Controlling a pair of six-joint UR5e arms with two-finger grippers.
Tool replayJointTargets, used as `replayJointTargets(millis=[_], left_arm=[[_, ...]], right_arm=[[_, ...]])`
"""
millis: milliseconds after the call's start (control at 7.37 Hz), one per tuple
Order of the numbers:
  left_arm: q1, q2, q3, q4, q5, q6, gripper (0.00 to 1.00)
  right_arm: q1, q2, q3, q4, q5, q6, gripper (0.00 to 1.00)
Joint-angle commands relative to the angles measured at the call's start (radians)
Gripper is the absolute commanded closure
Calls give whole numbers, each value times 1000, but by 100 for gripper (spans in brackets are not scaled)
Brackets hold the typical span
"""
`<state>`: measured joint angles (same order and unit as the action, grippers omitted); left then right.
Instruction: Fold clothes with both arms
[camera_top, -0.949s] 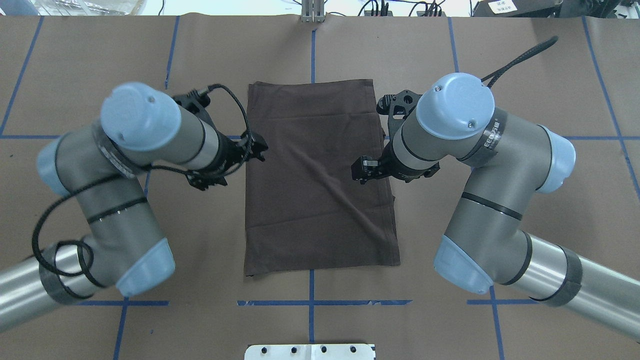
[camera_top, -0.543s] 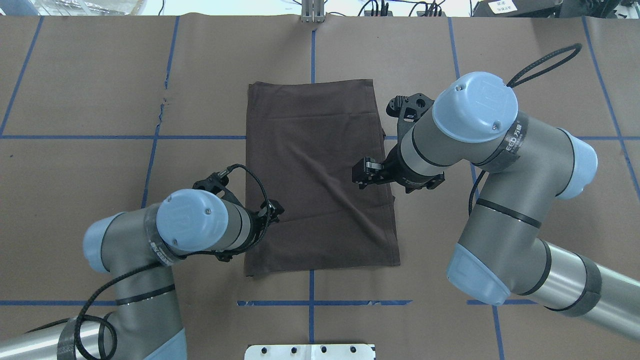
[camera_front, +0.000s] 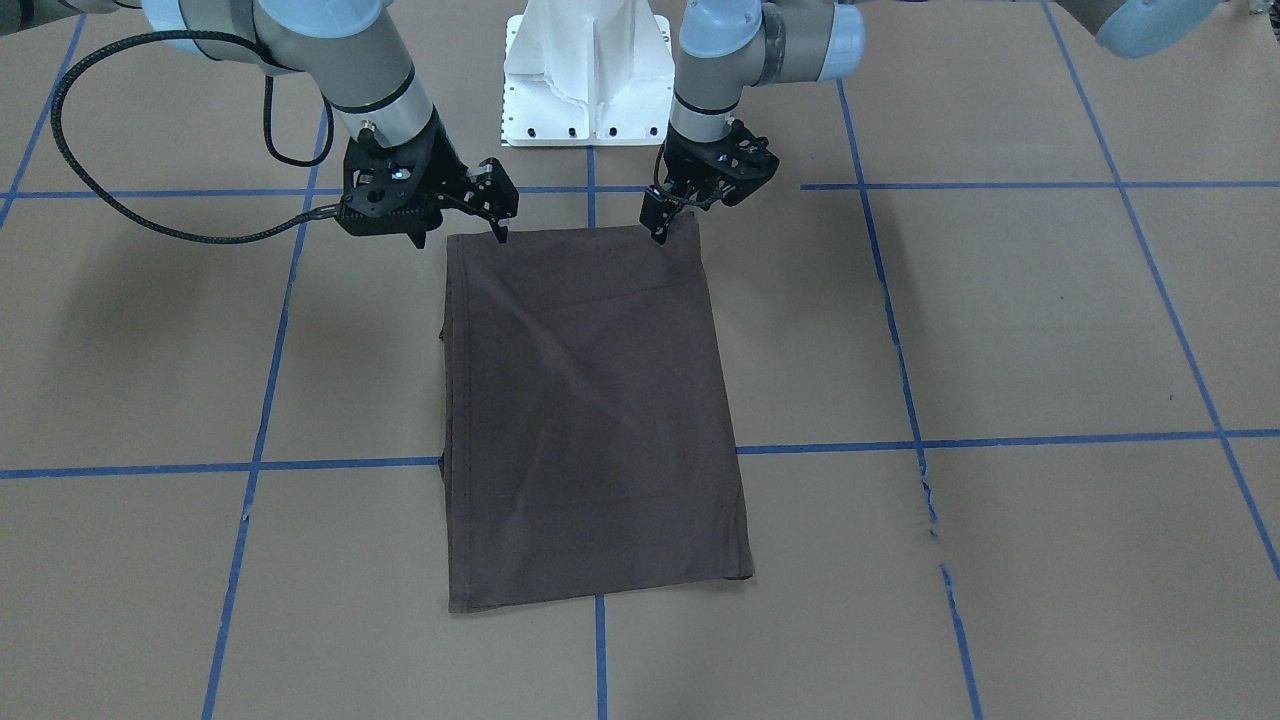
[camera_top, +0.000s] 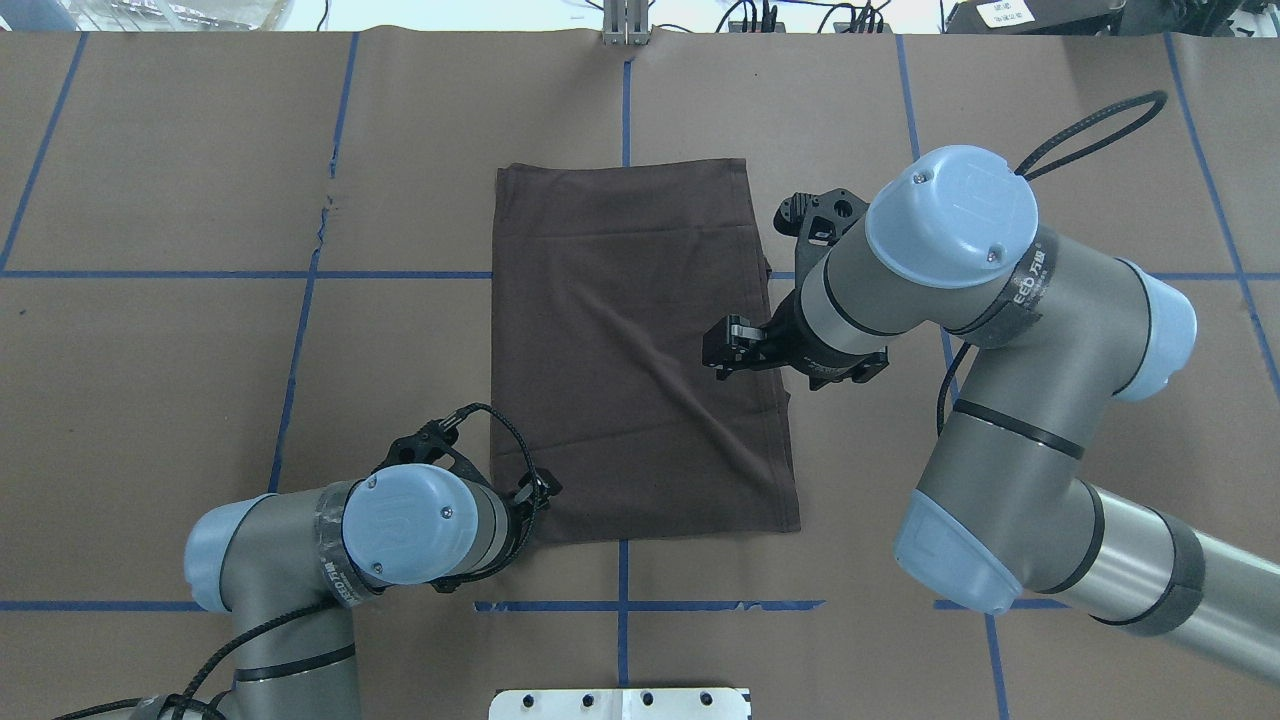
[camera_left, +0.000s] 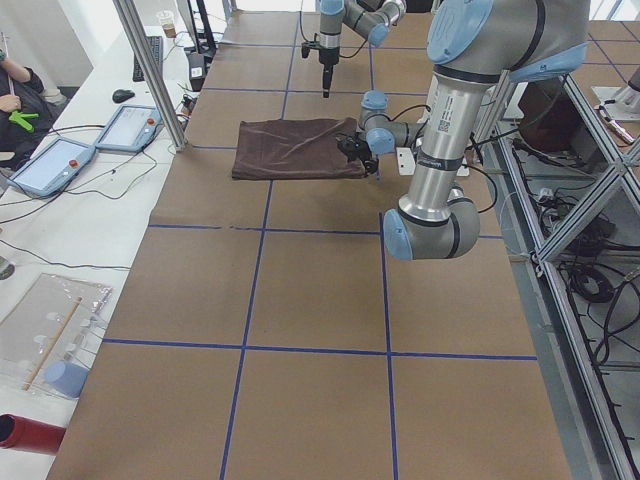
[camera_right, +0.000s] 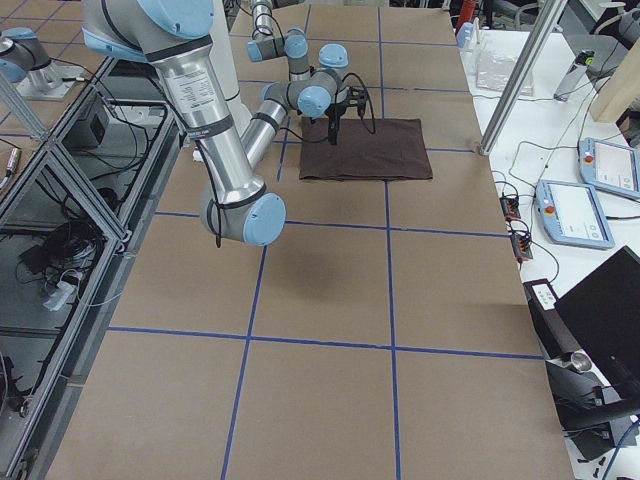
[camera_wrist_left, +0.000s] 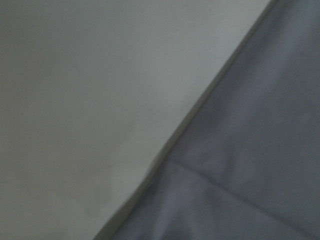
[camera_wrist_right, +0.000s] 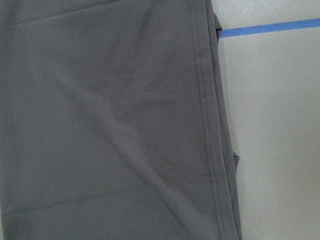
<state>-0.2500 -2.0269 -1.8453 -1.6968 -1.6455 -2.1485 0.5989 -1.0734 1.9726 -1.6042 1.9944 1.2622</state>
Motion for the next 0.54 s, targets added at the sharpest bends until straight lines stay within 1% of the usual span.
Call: replayJointTargets(millis=[0,407], left_arm=[[0,1,0,2,-1,-4,11],[-9,4,3,8,9,-4,22]], right_arm=[[1,0,0,0,-2,2,0],[1,6,2,1,-2,2,0]])
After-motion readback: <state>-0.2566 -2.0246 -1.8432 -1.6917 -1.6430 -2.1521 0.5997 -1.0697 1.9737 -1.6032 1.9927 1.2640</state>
